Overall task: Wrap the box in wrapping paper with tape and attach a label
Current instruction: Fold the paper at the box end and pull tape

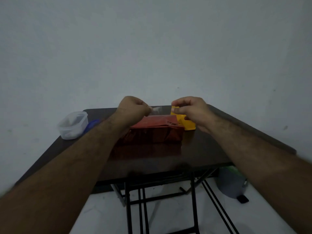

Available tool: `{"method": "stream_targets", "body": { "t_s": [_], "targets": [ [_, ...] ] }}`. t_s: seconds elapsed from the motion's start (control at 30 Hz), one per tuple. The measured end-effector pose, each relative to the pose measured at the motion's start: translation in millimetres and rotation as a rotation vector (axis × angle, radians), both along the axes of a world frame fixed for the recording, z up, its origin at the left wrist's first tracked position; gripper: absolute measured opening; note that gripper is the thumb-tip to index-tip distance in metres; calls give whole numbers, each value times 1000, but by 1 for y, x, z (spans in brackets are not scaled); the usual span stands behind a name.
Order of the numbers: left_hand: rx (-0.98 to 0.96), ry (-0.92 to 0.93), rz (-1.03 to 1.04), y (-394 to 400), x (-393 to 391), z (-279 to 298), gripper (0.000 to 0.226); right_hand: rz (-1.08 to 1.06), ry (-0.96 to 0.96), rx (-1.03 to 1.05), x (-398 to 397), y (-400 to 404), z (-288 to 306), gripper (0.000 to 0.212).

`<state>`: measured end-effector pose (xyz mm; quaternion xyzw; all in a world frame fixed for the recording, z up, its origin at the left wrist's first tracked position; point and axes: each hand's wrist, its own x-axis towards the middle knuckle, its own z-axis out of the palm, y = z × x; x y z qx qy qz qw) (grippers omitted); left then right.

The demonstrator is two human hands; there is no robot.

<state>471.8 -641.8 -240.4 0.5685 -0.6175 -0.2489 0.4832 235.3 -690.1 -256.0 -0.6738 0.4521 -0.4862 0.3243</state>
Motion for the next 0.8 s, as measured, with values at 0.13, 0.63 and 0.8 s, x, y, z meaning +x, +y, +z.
{"method": "stream_targets", "body": {
  "t_s": [0.13, 0.63, 0.8],
  "targets": [
    [124, 104, -69, -8, 9, -4, 8, -12, 496, -493, -6, -16, -47, 44],
    [321, 129, -133, -36, 0, -7, 7, -128, 486, -806, 0, -35, -109, 34],
    [391, 4, -114, -44, -18, 1, 4, -137, 413, -807, -2, -33, -111, 32]
  ]
}}
